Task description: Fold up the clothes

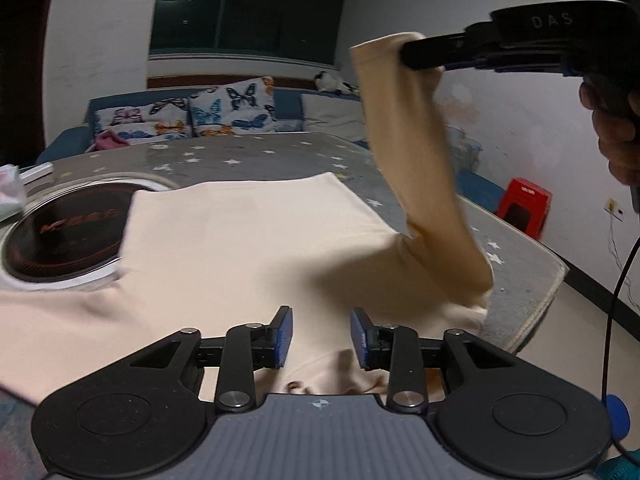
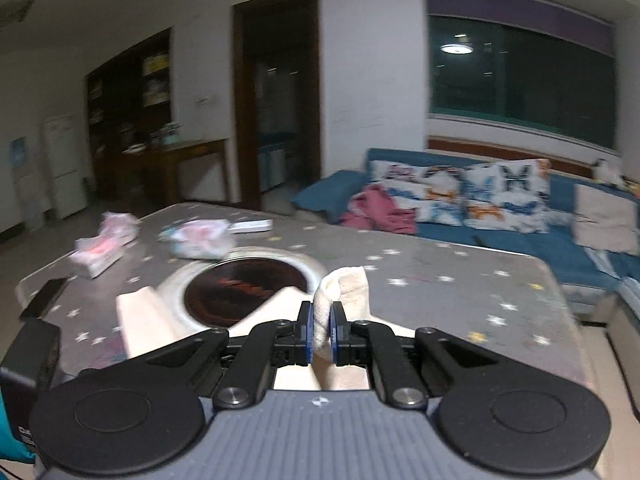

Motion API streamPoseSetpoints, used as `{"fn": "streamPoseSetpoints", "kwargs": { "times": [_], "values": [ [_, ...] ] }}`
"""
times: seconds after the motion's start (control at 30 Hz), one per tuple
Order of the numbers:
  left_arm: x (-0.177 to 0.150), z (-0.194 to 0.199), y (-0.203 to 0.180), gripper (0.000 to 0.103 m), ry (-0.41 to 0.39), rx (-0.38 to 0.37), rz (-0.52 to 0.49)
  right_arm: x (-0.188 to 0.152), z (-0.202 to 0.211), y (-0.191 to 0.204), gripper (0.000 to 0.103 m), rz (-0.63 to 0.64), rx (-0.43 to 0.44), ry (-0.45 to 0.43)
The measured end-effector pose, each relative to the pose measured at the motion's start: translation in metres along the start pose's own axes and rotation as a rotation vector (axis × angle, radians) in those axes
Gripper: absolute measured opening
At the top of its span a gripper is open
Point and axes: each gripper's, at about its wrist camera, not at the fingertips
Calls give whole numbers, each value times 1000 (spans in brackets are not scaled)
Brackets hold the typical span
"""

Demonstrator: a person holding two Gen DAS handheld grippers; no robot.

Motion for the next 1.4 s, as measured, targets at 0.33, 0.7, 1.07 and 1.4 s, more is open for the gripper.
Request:
{"fn": "streamPoseSetpoints", "kwargs": {
  "times": [0.33, 0.7, 1.07, 1.4],
  "values": [
    [-4, 16, 25, 39, -17, 70, 58, -19, -56, 54, 8, 48, 159, 131],
    [0, 32, 38, 39, -44, 131, 58, -52, -51, 33, 22, 72, 149, 230],
    [6, 12, 32, 39, -35, 107, 22, -117, -35, -10, 22, 25, 11, 375],
    [-8, 4, 39, 39, 25, 118, 46, -99, -48, -19, 22, 23, -3, 304]
  ]
}}
Point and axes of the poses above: each gripper's, at about its wrist camera, not at the fingertips, and z roughly against the way its jaws point, y to its left, x to its top, and after that the axes turned 8 degrees about -y, right-handed
